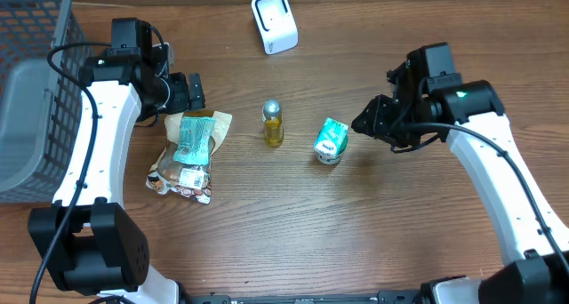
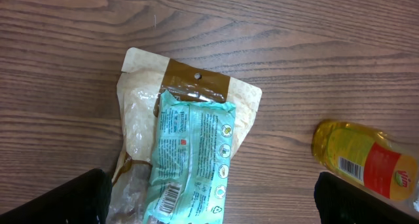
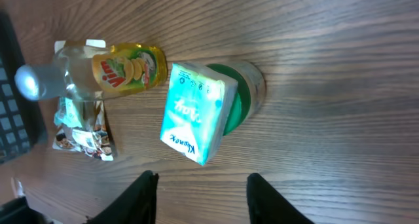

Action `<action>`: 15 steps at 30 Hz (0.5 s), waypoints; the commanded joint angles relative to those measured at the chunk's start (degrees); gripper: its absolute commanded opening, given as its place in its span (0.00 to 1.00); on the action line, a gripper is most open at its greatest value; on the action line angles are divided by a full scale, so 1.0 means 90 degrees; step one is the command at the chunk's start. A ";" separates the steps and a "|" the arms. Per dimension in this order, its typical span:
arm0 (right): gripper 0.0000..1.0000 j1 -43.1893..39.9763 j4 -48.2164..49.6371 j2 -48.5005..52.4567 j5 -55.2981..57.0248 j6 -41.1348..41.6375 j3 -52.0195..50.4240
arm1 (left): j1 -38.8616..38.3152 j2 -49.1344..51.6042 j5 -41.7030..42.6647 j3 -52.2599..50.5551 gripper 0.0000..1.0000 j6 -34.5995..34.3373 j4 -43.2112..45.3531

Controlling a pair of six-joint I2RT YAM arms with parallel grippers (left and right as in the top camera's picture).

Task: Scan the item barcode
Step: 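Reach the right gripper toward the teal tissue pack on the jar, then grasp the teal tissue pack with the right gripper, lift off jar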

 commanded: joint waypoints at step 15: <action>0.39 0.1226 0.0418 0.0372 0.1909 0.1579 -0.0223 | -0.0015 -0.0109 0.0051 0.0112 1.00 0.0073 0.0012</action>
